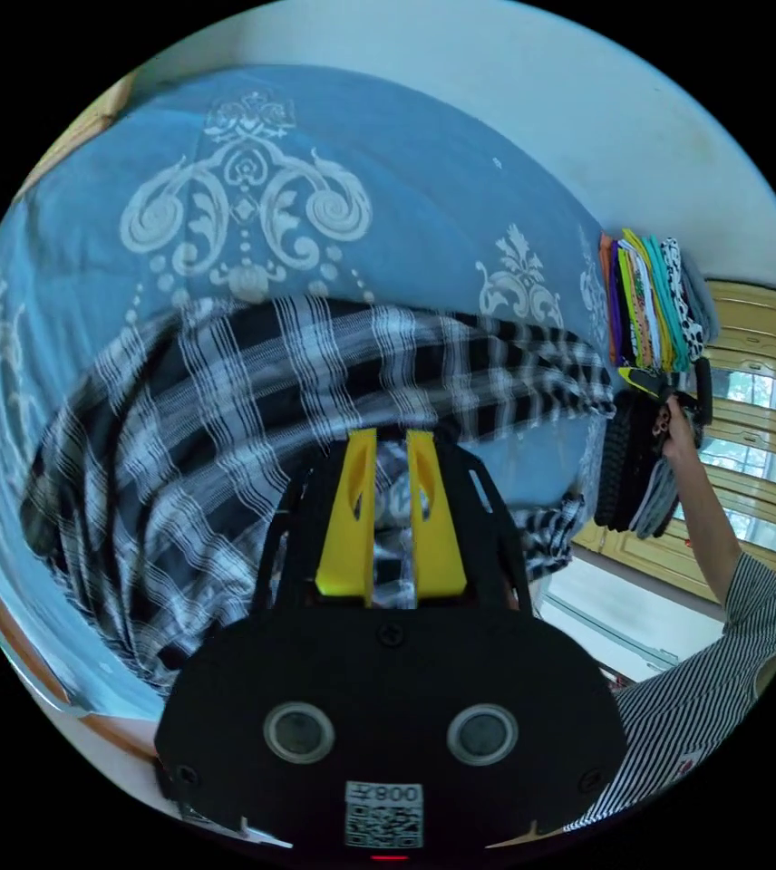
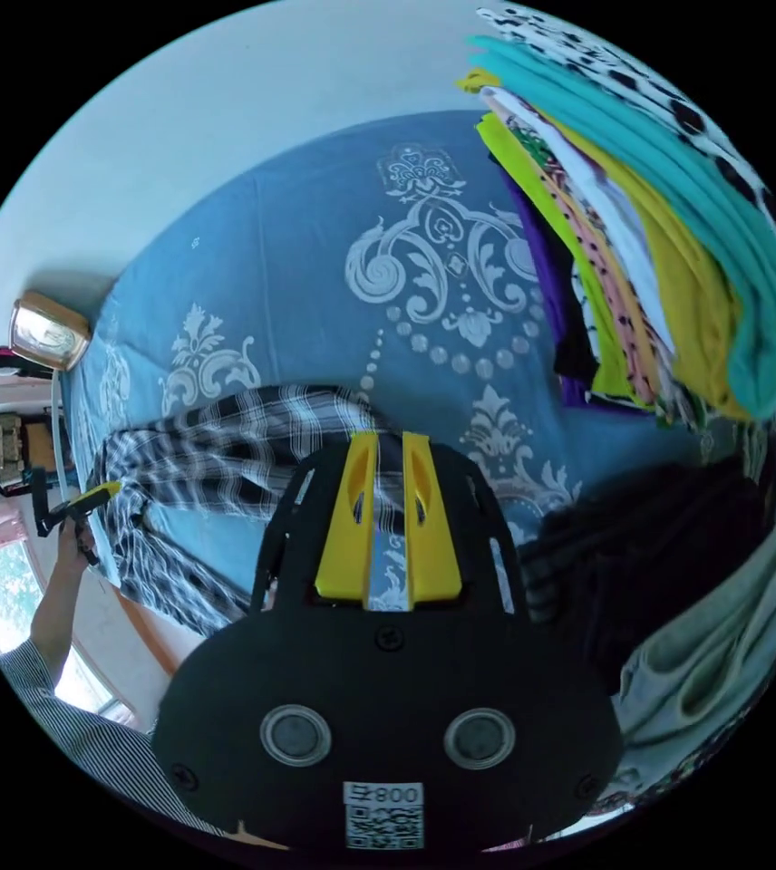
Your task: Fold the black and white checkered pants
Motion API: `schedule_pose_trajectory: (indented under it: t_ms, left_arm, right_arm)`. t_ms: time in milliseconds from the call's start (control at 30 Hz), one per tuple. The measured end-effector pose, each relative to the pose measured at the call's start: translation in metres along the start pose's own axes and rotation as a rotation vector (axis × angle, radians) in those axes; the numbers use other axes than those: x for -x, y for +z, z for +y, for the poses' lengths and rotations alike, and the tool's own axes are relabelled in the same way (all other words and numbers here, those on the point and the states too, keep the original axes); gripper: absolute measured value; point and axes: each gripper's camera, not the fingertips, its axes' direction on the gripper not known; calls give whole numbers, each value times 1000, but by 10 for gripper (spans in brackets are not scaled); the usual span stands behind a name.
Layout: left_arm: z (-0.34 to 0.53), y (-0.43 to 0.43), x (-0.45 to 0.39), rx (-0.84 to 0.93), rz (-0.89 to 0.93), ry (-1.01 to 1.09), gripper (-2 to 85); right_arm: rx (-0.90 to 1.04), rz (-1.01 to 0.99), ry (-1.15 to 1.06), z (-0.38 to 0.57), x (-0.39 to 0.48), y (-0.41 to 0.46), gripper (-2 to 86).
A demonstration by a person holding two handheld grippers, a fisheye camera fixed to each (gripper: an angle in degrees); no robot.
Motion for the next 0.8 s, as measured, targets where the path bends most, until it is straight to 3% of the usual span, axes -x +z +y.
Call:
schedule_pose_trajectory:
  t_ms: [267,467,700,800]
  left_arm:
    - [-44,-3,8,-15,-135,-99,47]
    - [-53,-2,-8,1,-182,-86,9]
    - [-47,-49,-41,-206,-106,4,6]
    - [-59,-51,-42,-220,-92,-5,9]
  right_arm:
    - [142,30,-38,-45,16,22,76]
    - [134,125,-101,-50,36,12,17]
    - [-237,44,-98,-36,39,-95,6]
    - [-297,44,-91,-49,34,-116,5]
